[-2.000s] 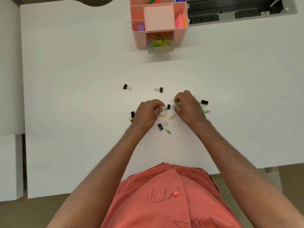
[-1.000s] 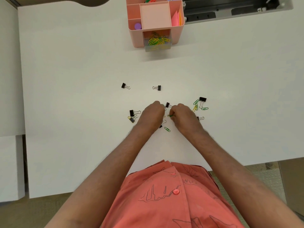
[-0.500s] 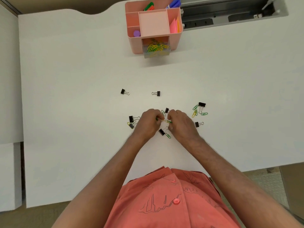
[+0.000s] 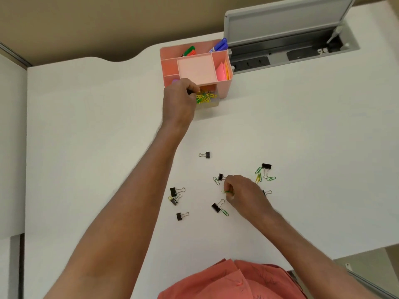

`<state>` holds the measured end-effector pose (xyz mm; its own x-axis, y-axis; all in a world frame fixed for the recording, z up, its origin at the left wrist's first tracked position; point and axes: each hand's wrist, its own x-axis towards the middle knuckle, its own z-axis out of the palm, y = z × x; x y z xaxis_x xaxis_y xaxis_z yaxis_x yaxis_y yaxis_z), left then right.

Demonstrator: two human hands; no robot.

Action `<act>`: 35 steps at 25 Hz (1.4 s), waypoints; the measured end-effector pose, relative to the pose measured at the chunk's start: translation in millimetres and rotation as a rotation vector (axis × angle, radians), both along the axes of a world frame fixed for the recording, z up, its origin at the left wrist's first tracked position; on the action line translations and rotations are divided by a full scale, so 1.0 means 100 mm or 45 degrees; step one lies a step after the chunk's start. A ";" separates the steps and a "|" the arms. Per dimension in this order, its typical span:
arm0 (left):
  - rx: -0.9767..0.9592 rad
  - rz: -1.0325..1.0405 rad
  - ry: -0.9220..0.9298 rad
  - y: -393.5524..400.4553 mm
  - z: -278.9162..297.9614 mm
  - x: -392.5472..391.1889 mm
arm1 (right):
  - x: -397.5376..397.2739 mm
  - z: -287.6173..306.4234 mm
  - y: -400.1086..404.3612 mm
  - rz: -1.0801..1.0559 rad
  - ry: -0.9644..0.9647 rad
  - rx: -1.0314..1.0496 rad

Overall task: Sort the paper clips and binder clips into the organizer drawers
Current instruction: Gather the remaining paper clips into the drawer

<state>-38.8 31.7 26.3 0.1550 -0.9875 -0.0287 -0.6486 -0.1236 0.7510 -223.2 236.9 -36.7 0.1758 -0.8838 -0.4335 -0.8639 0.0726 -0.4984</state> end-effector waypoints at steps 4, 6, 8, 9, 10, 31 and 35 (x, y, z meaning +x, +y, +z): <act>-0.034 -0.104 -0.132 -0.08 -0.13 -0.06 | -0.05 0.33 -0.39 -0.290 -0.279 -0.031; -0.063 -0.132 -0.082 0.00 -0.15 -0.04 | 0.02 0.47 -0.74 -0.317 -0.289 -0.227; -0.102 -0.124 -0.012 0.09 -0.16 0.01 | 0.12 0.58 -1.17 -0.315 -0.256 -0.430; -0.123 -0.100 0.006 0.15 -0.16 0.05 | 0.18 0.62 -1.38 -0.304 -0.233 -0.517; -0.136 -0.071 0.021 0.21 -0.15 0.08 | 0.25 0.63 -1.59 -0.278 -0.201 -0.598; 0.361 -0.207 -0.582 2.47 -0.70 0.57 | 0.11 -0.13 -0.06 0.031 0.002 -0.453; 0.386 -0.155 -0.518 2.44 -0.68 0.58 | 0.12 -0.23 -0.08 0.050 0.111 -0.407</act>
